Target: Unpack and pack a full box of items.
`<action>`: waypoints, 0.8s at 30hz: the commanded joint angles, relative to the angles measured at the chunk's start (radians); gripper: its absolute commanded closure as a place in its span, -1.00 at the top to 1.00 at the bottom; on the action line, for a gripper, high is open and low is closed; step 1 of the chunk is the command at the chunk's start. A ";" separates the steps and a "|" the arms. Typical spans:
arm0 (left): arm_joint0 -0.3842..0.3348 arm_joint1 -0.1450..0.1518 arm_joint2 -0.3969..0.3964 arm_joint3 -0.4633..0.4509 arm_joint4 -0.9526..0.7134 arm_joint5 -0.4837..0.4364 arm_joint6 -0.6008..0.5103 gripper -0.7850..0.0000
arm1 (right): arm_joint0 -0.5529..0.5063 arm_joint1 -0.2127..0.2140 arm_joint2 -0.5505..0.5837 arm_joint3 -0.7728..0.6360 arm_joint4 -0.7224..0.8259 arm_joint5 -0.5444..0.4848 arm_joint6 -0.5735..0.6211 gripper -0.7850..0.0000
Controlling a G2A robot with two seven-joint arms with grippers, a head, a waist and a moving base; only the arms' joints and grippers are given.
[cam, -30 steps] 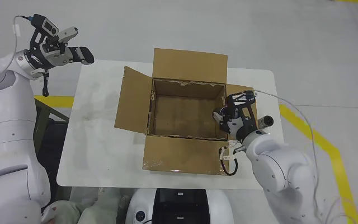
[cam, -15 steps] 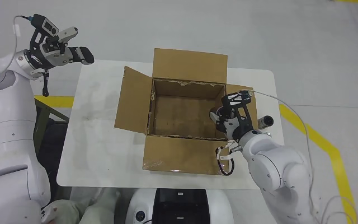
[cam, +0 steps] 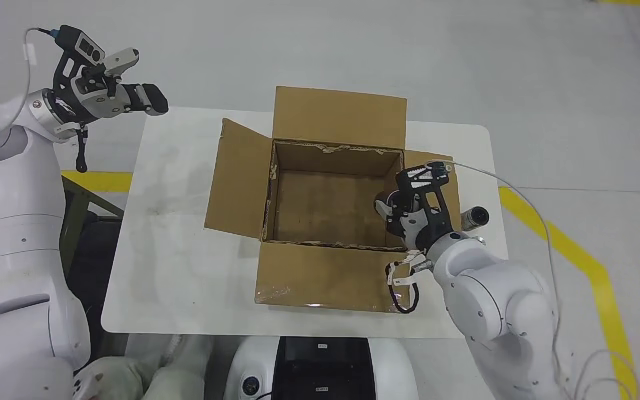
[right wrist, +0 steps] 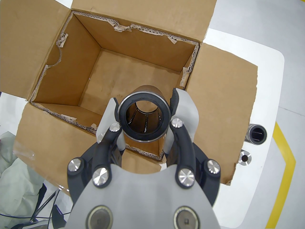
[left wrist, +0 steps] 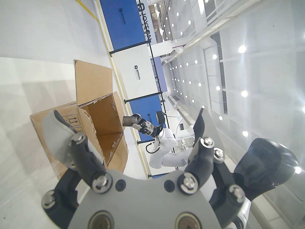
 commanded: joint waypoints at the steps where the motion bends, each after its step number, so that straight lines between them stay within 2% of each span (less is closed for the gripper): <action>1: 0.000 0.000 0.000 0.000 0.000 0.000 0.000 1.00 | 0.004 -0.001 -0.003 0.020 0.025 -0.022 -0.036 -1.00; 7: 0.000 0.000 0.000 0.000 0.000 0.000 0.000 1.00 | 0.102 -0.009 -0.072 0.099 0.023 -0.089 -0.011 -1.00; 11: 0.000 0.000 0.000 0.000 0.000 0.000 0.000 1.00 | 0.190 -0.022 -0.139 0.173 0.005 -0.090 0.013 -1.00; 18: 0.000 0.000 0.000 0.000 0.000 0.000 0.000 1.00 | 0.387 -0.068 -0.292 0.373 0.085 -0.084 0.008 -1.00; 24: 0.000 0.000 0.000 0.000 0.000 0.000 0.000 1.00 | 0.546 -0.118 -0.423 0.569 0.089 -0.058 0.030 -1.00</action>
